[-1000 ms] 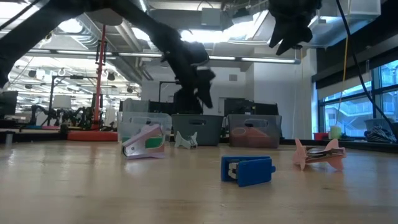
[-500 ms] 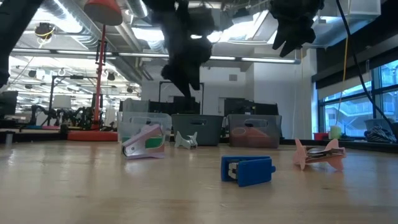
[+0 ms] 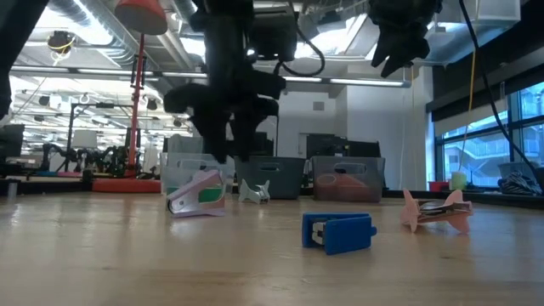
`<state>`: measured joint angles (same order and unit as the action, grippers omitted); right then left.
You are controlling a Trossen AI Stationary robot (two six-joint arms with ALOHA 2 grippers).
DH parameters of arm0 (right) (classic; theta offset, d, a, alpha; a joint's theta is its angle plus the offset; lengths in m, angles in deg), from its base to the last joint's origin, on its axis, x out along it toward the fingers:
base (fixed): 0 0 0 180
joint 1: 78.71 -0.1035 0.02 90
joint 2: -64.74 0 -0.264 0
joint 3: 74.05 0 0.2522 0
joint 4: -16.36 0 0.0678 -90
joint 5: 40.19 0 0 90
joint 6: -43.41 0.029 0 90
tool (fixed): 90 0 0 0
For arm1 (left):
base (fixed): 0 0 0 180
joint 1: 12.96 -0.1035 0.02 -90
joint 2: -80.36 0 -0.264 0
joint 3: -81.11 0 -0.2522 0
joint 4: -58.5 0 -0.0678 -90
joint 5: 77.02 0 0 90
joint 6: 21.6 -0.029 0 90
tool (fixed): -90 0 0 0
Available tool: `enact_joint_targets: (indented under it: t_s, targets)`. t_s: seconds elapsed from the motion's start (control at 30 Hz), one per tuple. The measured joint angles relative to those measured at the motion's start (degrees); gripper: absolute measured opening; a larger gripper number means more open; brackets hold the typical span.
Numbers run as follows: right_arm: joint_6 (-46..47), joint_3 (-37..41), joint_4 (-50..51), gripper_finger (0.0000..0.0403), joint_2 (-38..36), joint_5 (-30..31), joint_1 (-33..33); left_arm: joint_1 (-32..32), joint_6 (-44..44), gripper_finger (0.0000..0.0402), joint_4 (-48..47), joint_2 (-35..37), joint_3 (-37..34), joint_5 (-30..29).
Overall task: Pick and place Stapler, Stapler remover, tape
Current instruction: Put the light blue staple remover into the transparent bin
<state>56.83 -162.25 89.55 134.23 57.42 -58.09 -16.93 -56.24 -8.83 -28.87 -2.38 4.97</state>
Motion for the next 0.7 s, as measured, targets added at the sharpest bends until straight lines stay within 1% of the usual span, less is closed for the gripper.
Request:
enact_joint_targets:
  t_s: [0.07,0.4,0.7]
  targets:
    - [0.11,0.00,-0.03,0.0275,0.00,-0.11,0.00,-0.36,-1.05,0.0226,2.40,0.00,-0.72,0.55]
    - [0.25,0.00,-2.05,0.0275,0.00,-0.14,0.00,-2.90,-1.29,0.0210,7.84,0.00,-0.84,3.07]
    - [0.26,0.00,-2.39,0.0275,0.00,-0.33,0.00,-3.70,-5.09,0.0197,8.67,-0.15,-0.84,4.22]
